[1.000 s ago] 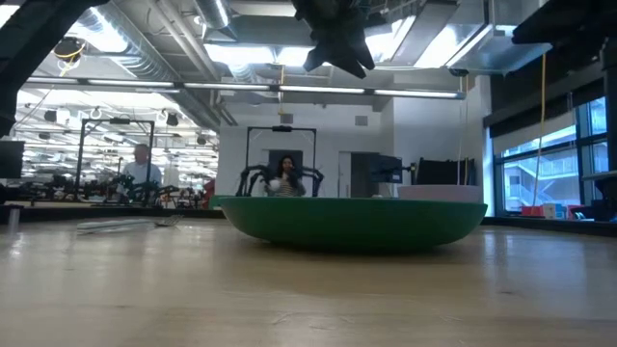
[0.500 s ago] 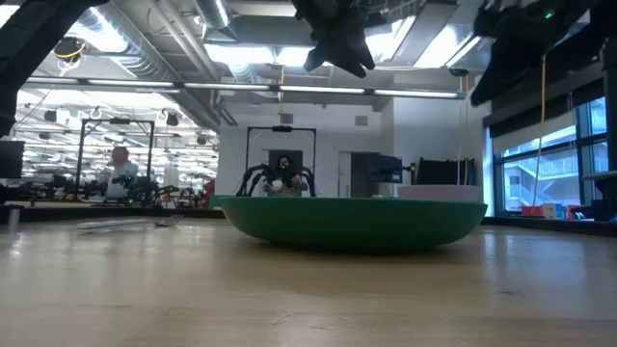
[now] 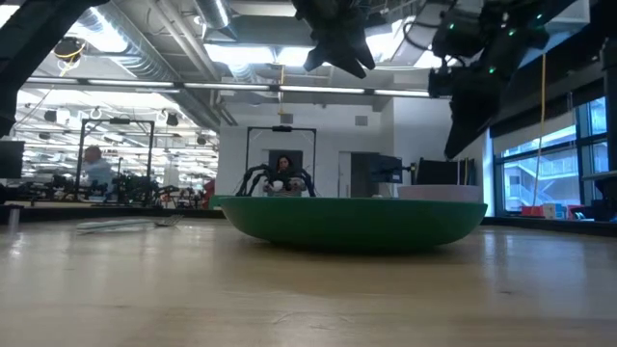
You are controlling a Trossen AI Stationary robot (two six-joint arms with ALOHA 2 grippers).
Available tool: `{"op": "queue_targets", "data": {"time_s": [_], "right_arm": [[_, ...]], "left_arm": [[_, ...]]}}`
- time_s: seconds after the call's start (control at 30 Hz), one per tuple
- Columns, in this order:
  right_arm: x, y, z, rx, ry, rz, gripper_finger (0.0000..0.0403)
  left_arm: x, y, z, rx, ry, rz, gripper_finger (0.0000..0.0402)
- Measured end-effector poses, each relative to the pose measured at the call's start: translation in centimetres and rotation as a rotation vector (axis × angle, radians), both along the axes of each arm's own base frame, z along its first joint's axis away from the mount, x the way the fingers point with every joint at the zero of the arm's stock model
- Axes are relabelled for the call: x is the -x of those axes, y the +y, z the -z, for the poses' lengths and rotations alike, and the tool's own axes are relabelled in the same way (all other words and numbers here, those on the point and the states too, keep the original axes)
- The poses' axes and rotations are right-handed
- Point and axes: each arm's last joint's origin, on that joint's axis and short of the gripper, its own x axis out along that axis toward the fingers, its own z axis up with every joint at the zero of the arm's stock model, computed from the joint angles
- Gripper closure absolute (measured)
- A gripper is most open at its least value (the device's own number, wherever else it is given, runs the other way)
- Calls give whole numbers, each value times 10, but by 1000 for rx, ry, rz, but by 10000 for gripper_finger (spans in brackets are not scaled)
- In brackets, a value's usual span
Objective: Set table place
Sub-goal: Put the white bowl on the green plate
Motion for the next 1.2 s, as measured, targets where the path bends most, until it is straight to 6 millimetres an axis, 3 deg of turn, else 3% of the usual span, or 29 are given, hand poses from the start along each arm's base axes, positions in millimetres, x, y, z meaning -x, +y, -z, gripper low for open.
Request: {"op": "queue_targets", "data": {"time_s": [0.3,0.8,1.2], "right_arm": [[-2,-30,11,9,-7,93,255],[-23,-52,38,-27,-34,96,255],[-24,-70,62,-54,22,148,258]], "left_arm": [[0,0,0,0,0,0,302],[0,0,0,0,0,0,288],[0,0,0,0,0,0,303]]}}
